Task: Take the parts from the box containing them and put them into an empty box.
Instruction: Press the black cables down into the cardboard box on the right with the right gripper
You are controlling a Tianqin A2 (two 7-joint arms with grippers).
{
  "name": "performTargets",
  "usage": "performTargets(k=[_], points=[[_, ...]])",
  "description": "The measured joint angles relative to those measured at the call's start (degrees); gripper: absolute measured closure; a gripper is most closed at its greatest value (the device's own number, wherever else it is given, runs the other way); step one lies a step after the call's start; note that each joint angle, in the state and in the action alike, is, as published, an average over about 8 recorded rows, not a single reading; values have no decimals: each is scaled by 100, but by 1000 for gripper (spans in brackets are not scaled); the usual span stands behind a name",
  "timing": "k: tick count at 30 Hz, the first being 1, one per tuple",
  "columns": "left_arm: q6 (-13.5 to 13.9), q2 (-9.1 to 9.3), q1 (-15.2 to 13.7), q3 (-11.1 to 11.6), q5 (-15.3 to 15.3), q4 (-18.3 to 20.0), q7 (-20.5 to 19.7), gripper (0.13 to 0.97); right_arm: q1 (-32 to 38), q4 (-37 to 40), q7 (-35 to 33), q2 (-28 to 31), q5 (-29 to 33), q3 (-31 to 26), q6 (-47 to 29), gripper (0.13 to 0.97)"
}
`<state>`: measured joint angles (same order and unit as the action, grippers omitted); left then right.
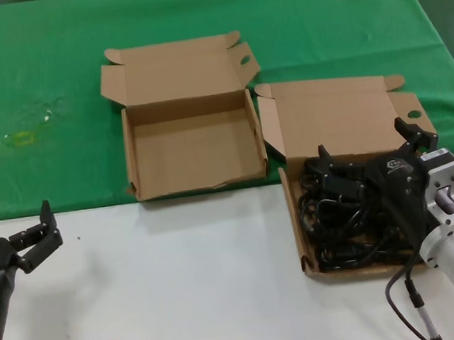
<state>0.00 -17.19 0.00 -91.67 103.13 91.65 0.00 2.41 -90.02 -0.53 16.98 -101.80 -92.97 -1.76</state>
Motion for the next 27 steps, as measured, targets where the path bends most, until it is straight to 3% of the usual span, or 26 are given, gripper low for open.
performTargets(k=[27], points=[[0,0,0,0,0,0,0,132,0,0,0,0,0,0,0,129]])
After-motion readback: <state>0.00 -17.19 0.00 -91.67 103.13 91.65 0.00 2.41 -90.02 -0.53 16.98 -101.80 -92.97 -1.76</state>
